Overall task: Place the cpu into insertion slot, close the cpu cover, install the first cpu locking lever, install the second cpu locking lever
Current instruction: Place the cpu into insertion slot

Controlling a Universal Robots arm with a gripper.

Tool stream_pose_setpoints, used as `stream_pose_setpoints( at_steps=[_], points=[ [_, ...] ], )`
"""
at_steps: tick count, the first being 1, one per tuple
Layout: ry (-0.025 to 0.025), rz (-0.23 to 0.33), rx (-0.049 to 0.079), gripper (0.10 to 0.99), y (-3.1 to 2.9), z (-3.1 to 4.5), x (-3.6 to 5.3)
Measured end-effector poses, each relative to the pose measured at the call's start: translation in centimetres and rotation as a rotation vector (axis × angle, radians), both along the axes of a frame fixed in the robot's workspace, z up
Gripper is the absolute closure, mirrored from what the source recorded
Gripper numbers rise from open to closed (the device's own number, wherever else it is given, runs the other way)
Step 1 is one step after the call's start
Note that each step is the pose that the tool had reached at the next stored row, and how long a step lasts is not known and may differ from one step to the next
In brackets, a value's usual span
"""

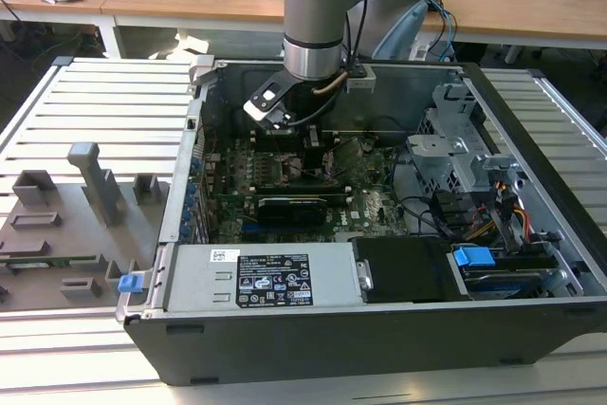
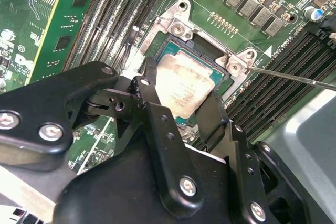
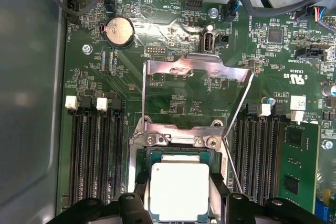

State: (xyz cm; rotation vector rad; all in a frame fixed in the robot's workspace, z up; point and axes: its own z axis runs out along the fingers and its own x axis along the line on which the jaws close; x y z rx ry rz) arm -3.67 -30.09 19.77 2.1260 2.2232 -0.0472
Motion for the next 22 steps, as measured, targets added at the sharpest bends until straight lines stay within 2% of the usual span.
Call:
stream_pose_setpoints(
  at_steps=[4, 5, 7, 9, 12, 13, 14, 15, 16, 20, 21, 22],
  points=[
    [-0.0007, 0.000, 0.001, 0.533, 0.02, -0.05, 0.02],
    [-0.0001, 0.000, 0.000, 0.471, 0.00, -0.01, 0.01],
    [-0.0001, 0.000, 0.000, 0.471, 0.00, -0.01, 0.01],
    [0.0000, 0.000, 0.000, 0.471, 0.00, 0.35, 0.01],
    [-0.0001, 0.000, -0.001, 0.471, 0.00, 1.51, 0.01],
    [-0.0002, 0.000, -0.001, 0.471, 0.01, 1.58, 0.02],
    [-0.0001, 0.000, -0.001, 0.553, -0.04, 1.60, -0.07],
    [-0.0001, 0.000, -0.001, 0.553, -0.19, 1.60, -0.29],
    [-0.0001, 0.000, -0.001, 0.733, -0.39, 1.58, -0.64],
    [-0.0002, 0.001, -0.001, 0.980, -0.73, 1.24, -0.79],
    [-0.0001, 0.001, -0.001, 0.980, -0.73, 1.12, -0.79],
    [0.0000, 0.002, 0.006, 0.980, -0.74, 1.04, -0.79]
  ],
)
